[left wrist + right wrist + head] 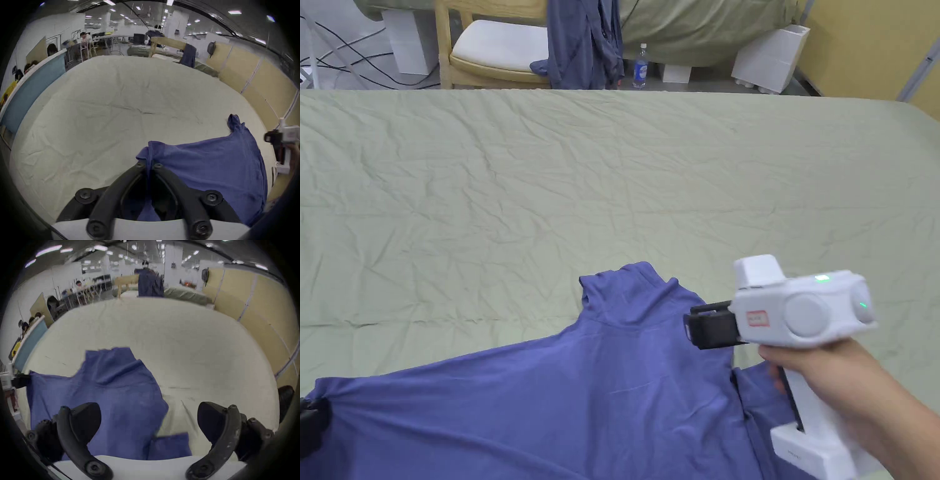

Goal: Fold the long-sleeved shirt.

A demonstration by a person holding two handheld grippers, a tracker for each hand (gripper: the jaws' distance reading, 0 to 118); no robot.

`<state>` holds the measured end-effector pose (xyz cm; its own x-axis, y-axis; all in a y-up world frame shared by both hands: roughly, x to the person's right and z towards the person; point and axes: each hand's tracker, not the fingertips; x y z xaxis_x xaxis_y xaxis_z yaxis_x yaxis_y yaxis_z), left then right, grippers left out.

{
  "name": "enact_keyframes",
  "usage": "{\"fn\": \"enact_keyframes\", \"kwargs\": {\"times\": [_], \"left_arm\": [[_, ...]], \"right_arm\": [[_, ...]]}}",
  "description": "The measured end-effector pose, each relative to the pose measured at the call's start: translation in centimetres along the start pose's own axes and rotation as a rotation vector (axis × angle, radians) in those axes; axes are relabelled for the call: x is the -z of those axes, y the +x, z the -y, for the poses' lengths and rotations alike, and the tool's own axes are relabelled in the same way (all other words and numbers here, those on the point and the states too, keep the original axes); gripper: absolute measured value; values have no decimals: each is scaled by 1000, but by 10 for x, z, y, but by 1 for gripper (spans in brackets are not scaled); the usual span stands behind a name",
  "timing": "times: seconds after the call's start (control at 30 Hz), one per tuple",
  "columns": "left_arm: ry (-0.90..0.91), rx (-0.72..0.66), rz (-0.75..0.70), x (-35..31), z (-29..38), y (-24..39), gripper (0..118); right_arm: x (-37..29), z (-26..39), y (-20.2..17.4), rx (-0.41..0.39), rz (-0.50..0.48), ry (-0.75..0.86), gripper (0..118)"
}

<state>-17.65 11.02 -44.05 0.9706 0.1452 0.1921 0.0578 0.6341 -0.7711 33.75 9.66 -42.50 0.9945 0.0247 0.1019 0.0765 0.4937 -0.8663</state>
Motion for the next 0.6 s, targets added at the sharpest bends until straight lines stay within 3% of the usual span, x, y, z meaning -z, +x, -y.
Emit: {"fn": "enact_keyframes", "kwargs": {"times": [0.1, 0.13, 0.17, 0.2, 0.3, 0.33, 0.4, 0.53, 0.6], "left_arm": [[-7, -4, 4, -4, 3, -7, 3], [-9, -9, 2, -6, 4, -9, 3], [-12, -14, 3, -8, 5, -9, 3], [-15, -21, 5, -10, 5, -10, 3], [-12, -27, 5, -16, 4, -6, 3], [-11, -27, 9, -20, 4, -5, 3], [1, -45, 21, -28, 1, -3, 3], [55, -153, 49, -60, -5, -6, 3], [95, -185, 60, -86, -4, -6, 3]], "right_arm": [[37, -11, 0, 12, 23, -122, 117], [43, -9, -1, 27, 54, -138, 111], [47, -9, -2, 28, 68, -174, 96], [49, -8, -4, 25, 82, -223, 72], [33, -7, -12, 27, 75, -186, 41], [27, -4, -13, 27, 68, -181, 12], [11, 0, -12, 43, 22, -160, 12], [-58, 20, -21, -17, 42, 46, 12], [-107, 36, -25, -8, 29, 163, 12]]}}
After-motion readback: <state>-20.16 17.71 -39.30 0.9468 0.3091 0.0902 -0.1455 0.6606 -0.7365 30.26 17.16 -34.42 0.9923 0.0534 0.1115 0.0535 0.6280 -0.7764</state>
